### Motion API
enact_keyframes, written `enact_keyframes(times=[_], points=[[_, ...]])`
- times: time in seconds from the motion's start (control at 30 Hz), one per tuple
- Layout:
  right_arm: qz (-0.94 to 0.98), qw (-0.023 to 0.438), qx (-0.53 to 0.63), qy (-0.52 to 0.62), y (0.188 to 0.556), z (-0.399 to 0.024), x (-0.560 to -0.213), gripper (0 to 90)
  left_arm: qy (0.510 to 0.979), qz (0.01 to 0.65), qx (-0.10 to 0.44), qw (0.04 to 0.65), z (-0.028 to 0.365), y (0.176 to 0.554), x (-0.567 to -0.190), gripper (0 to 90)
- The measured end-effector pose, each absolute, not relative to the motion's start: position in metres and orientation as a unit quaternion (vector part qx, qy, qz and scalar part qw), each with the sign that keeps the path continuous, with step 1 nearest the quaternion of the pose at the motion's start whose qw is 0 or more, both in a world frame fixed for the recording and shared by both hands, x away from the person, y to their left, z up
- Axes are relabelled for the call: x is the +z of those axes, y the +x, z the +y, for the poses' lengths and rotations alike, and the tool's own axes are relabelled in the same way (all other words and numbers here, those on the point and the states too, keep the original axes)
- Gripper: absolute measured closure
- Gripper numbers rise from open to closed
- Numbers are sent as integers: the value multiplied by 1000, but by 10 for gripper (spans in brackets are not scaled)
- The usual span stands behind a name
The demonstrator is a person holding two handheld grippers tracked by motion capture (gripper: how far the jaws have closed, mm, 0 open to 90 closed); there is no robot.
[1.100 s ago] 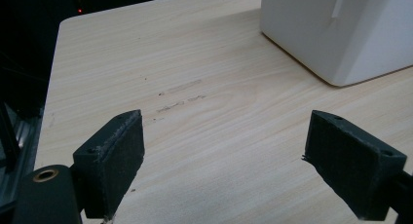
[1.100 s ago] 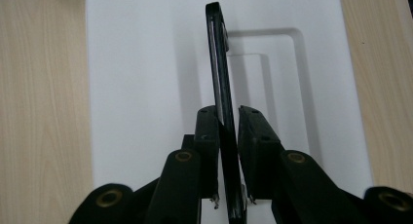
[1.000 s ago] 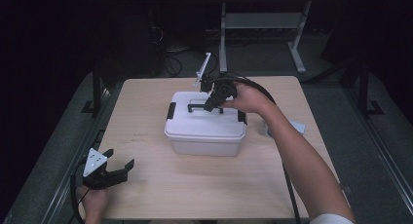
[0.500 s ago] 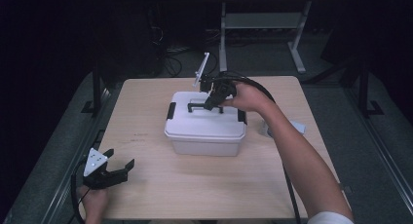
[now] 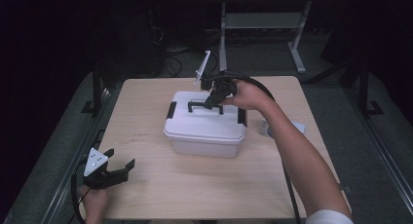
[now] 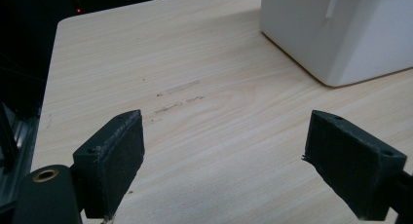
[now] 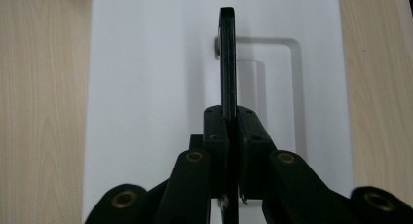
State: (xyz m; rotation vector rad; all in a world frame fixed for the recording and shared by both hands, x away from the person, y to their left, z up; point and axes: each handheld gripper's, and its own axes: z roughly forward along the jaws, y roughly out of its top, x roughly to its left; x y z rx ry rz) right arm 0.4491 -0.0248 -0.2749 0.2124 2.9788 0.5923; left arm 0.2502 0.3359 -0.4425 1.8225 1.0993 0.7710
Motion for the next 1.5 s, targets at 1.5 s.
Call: enact_keyframes(times=[1.5], points=[[977,43,199,63,450,-22,-264,847,725,445,309,425,340,249,-442,137]])
